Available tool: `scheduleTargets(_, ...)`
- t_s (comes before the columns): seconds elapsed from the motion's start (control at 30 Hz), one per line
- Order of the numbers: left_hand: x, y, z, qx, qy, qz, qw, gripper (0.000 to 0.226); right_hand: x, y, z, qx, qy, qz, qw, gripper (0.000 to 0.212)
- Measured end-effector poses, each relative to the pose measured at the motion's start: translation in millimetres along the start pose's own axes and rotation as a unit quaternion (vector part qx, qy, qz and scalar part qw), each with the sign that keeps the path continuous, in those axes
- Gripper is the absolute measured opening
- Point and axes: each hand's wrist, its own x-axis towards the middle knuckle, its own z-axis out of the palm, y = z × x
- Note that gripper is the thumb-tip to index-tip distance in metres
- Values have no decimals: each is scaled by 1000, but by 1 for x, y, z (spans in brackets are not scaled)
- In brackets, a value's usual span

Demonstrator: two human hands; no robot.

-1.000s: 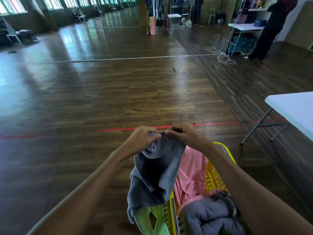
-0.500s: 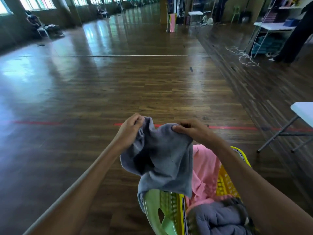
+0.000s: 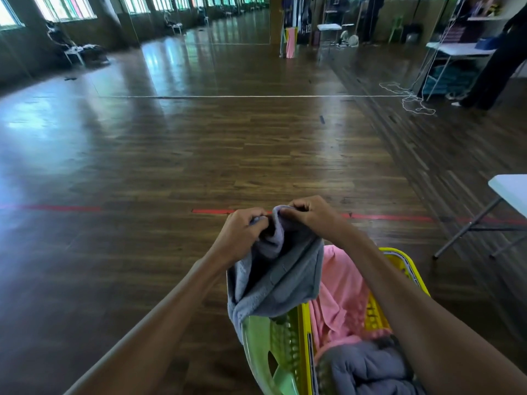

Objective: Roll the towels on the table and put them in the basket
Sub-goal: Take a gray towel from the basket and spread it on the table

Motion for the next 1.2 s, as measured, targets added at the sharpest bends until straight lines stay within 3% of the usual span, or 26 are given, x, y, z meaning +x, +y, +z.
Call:
scheduleTargets(0.1, 0, 11, 1, -21, -10, -10, 1000, 41, 1, -2, 3, -18, -1, 3, 1000, 44)
scheduleTargets(0.27, 4, 7, 0, 42, 25, -6, 999, 22, -1, -8, 2, -4, -17, 8, 1000, 40)
scheduleTargets(0.5, 19, -1, -39, 12, 168, -20, 986, 21, -30, 21, -13, 75, -82, 62, 992, 38)
scheduleTargets(0.63, 20, -16, -46, -40, 214, -60, 974, 28, -46, 46, -13, 65, -38, 67, 995, 68)
scheduleTargets(0.7, 17, -19, -39, -16, 185, -72, 980, 32, -43, 47, -10, 68, -23, 49, 996, 60)
scheduleTargets(0.8, 13, -19, -24, 57, 80, -65, 993, 27, -27, 22, -3, 57, -21, 2, 998, 23)
scheduleTargets(0.93, 12, -17, -15, 29, -42, -33, 998, 40, 3, -5, 8, 24, -50, -24, 998, 24)
scheduleTargets(1.0, 14, -16, -16, 14, -75, -7, 997, 32, 9, -11, 11, 28, -64, -21, 997, 27)
scheduleTargets(1.1, 11, -15, -19, 51, -49, -2, 997, 6, 11, -17, 10, 29, -60, -20, 998, 21)
scheduleTargets(1.2, 12, -14, -27, 48, 31, -5, 998, 16, 5, -14, 6, 15, -85, 1, 996, 37)
